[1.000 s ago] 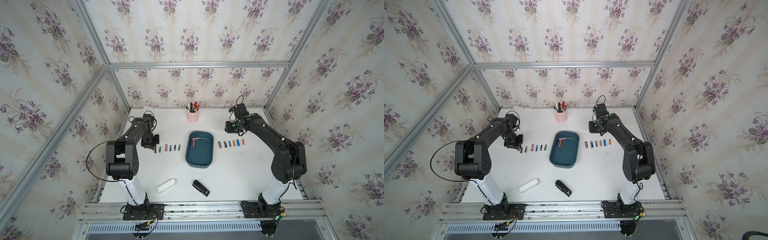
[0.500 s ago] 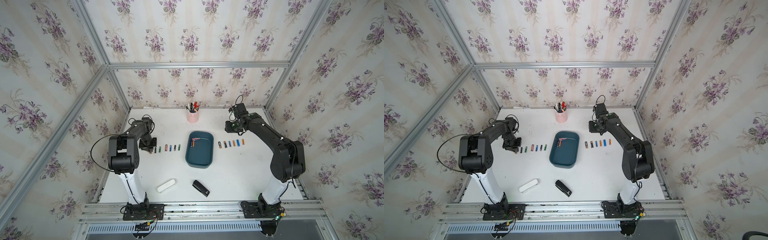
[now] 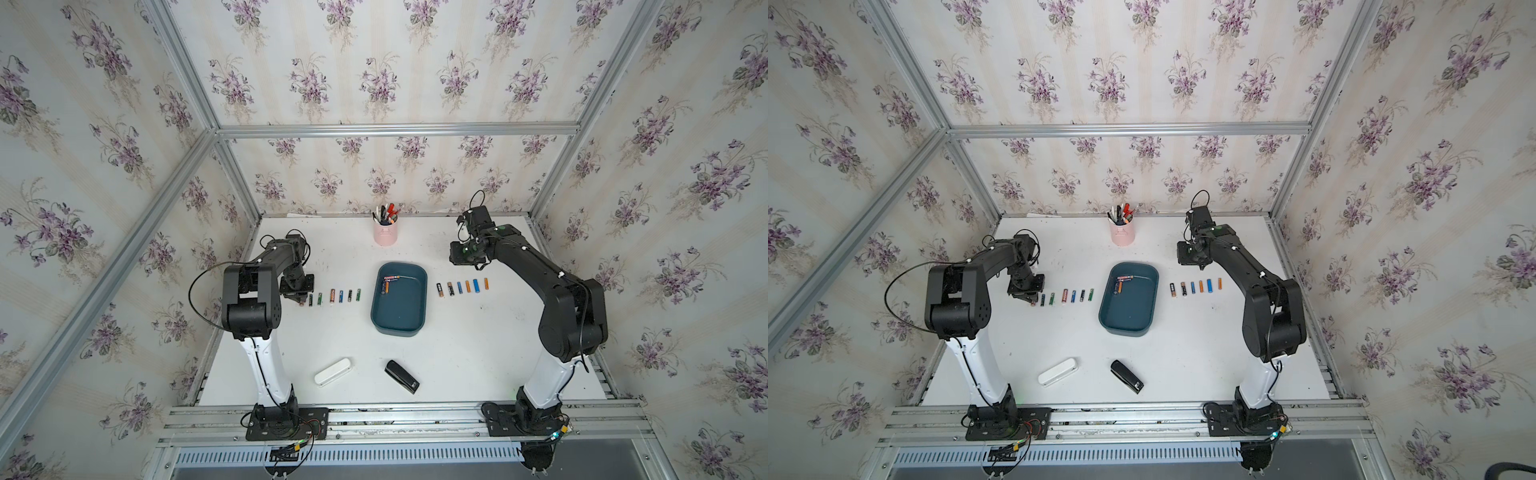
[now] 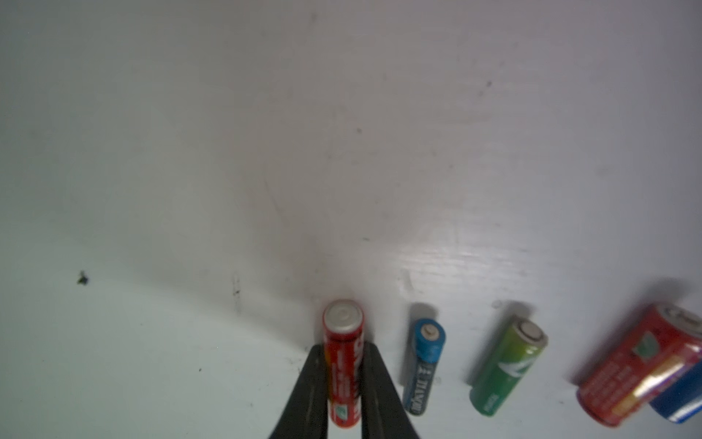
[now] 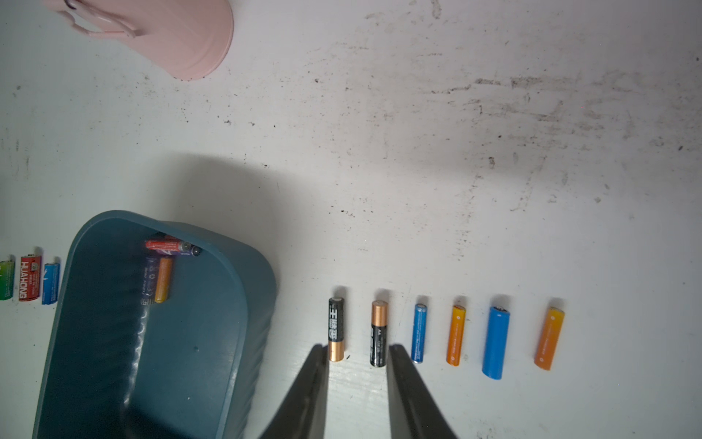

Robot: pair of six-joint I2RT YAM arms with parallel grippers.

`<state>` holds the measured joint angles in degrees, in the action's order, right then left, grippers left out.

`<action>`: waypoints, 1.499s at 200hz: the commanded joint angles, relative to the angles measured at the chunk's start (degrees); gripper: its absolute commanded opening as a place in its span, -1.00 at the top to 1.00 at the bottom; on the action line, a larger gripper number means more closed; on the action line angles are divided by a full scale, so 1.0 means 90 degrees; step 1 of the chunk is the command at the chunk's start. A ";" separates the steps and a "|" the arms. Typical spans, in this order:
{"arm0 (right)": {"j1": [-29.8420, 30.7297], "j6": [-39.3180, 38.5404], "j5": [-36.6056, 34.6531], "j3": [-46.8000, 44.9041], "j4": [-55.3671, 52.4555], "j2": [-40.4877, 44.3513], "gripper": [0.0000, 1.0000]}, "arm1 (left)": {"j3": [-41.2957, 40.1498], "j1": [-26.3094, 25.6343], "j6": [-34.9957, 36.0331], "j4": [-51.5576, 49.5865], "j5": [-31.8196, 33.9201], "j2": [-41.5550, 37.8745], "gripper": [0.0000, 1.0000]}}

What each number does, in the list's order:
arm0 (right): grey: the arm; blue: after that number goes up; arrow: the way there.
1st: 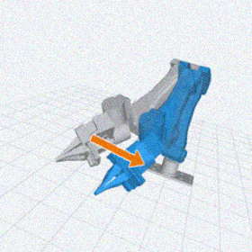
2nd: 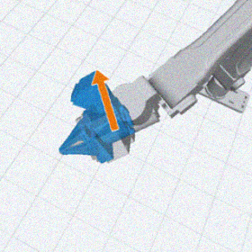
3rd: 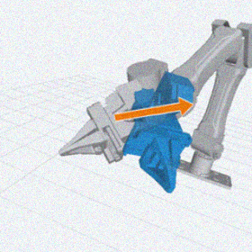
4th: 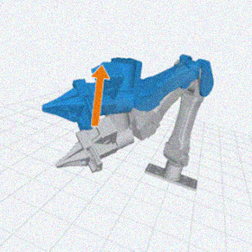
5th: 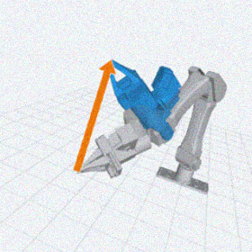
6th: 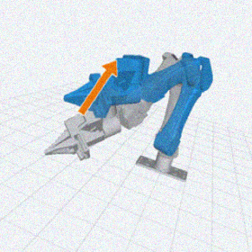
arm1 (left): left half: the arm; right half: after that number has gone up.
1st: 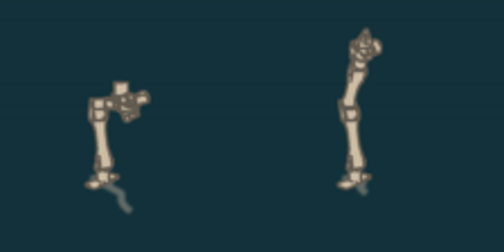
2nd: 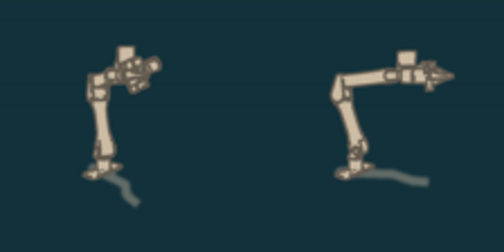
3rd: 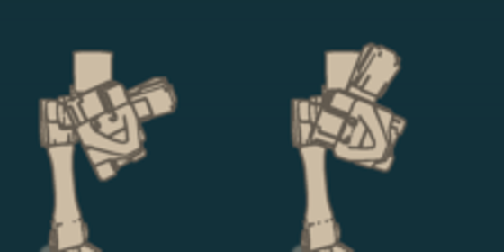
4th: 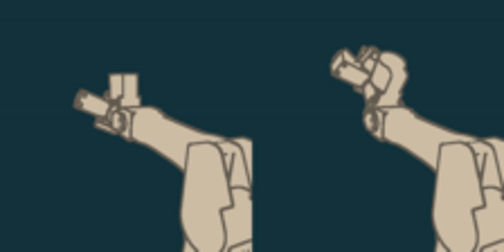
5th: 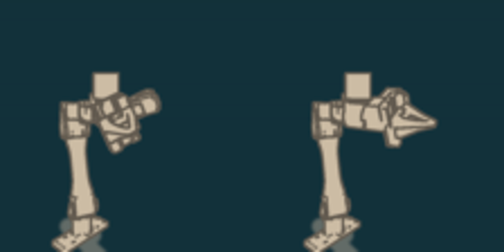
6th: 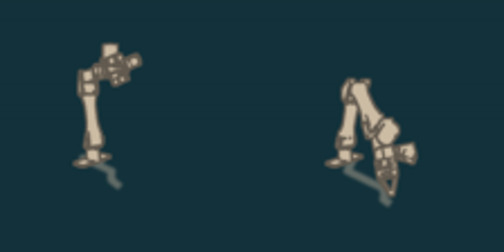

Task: Take the batteries out of the storage box
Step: Place the battery at the center of the board.

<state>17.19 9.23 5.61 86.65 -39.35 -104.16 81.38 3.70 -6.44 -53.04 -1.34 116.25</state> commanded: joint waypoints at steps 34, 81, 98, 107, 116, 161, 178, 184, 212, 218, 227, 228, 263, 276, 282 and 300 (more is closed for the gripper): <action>-0.0003 0.0029 -0.0034 0.0147 -0.0164 -0.0038 0.36 | 0.0063 -0.0014 0.0001 -0.0103 -0.0089 -0.0028 0.41; 0.0004 0.0038 0.0001 0.0139 -0.0178 0.0006 0.36 | 0.0188 -0.0026 -0.0003 -0.0277 -0.0164 -0.0155 0.28; 0.0004 0.0046 0.0022 0.0167 -0.0193 0.0021 0.36 | 0.0223 -0.0021 -0.0044 -0.0313 -0.0203 -0.0265 0.23; 0.0004 0.0058 0.0049 0.0157 -0.0191 0.0039 0.36 | 0.0245 -0.0040 -0.0076 -0.0341 -0.0197 -0.0341 0.20; 0.0004 0.0068 0.0061 0.0139 -0.0192 0.0040 0.36 | 0.0278 -0.0059 -0.0107 -0.0377 -0.0206 -0.0428 0.17; 0.0018 0.0152 0.0200 0.0112 -0.0135 0.0079 0.36 | 0.0743 -0.0399 -0.0277 -0.0774 -0.0121 -0.0794 0.07; 0.0147 0.0192 0.0335 0.0132 -0.0140 0.0033 0.35 | 0.0908 -0.0686 -0.0417 -0.0836 -0.0085 -0.0937 0.03; 0.0260 0.0227 0.0328 0.0180 -0.0163 -0.0014 0.35 | 0.0963 -0.0812 -0.0477 -0.0854 -0.0085 -0.0969 0.01; 0.0992 0.0543 0.0389 0.0294 0.0000 -0.0281 0.36 | 0.1160 -0.1408 -0.0786 -0.0830 -0.0163 -0.0980 -0.01; 0.1134 0.0622 0.0384 0.0307 0.0058 -0.0341 0.36 | 0.1172 -0.1542 -0.0855 -0.0803 -0.0155 -0.0982 -0.01; 0.1314 0.0762 0.0419 0.0333 0.0153 -0.0448 0.36 | 0.1181 -0.1702 -0.0921 -0.0777 -0.0173 -0.0980 -0.01; 0.1333 0.0776 0.0425 0.0338 0.0173 -0.0463 0.36 | 0.1186 -0.1721 -0.0928 -0.0782 -0.0173 -0.0977 -0.01; 0.1964 0.1191 0.0580 0.0381 0.0638 -0.0945 0.36 | 0.1098 -0.2111 -0.1073 -0.0796 -0.0183 -0.0982 -0.03; 0.2101 0.1267 0.0582 0.0463 0.0728 -0.1137 0.36 | 0.1003 -0.2183 -0.1074 -0.0829 -0.0175 -0.1009 -0.03; 0.2154 0.1288 0.0579 0.0519 0.0749 -0.1221 0.36 | 0.0963 -0.2205 -0.1072 -0.0835 -0.0161 -0.1034 -0.03; 0.2300 0.1365 0.0532 0.0682 0.0789 -0.1486 0.36 | 0.0764 -0.2227 -0.1089 -0.0820 -0.0163 -0.1142 -0.03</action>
<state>36.82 19.46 10.98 91.31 -34.63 -115.55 89.69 -16.08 -15.42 -59.20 -3.16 107.31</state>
